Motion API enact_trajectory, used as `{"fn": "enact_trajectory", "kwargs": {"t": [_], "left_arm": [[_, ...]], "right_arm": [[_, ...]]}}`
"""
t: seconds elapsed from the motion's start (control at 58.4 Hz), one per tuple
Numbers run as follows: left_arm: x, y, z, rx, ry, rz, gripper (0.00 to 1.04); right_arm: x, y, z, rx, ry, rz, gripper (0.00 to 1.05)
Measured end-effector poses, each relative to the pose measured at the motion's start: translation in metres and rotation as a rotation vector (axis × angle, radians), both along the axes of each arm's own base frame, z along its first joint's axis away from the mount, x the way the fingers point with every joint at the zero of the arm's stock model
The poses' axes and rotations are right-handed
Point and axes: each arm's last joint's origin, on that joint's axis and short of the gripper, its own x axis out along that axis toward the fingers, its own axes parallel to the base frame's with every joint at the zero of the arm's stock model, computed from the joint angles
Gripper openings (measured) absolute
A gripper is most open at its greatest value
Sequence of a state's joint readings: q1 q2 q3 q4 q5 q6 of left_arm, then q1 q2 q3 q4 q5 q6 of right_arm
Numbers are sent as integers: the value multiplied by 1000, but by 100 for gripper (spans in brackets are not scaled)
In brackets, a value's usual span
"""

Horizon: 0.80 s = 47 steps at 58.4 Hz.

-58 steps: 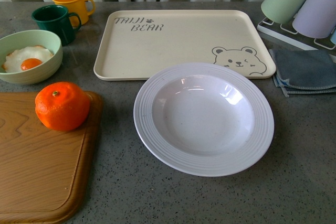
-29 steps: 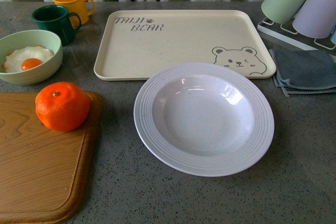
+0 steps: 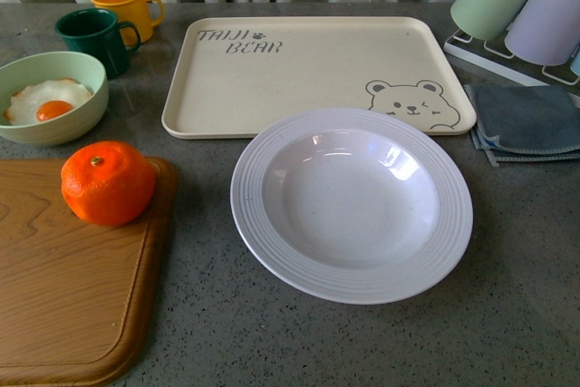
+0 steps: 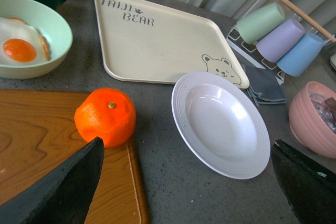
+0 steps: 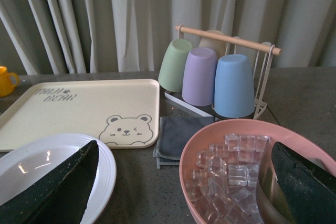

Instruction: Place orange and plate with both arms

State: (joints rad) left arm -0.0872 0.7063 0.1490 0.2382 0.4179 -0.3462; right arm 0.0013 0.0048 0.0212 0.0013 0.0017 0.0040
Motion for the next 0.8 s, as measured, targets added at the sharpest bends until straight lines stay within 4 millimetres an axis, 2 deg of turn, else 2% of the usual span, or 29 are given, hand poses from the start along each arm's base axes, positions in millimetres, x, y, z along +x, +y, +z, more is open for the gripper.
{"fn": "enact_trajectory", "kwargs": {"t": [0.24,0.342,0.428,0.633,0.804], "left_arm": [[62,-32,-13,-2,28,-50,96],[88,-42,-34,25,91,-41,96],[102,-44,-51,54,140,-24,96],[117,-42,-64,86,164,-2,96],[125,-36,-63,110,143,38,96]], "right_arm": [[0,0,0,0,0,2,96],[0,0,0,0,0,2,96],[0,0,0,0,0,2,96],[0,0,0,0,0,2,96],[0,0,0,0,0,2,96]]}}
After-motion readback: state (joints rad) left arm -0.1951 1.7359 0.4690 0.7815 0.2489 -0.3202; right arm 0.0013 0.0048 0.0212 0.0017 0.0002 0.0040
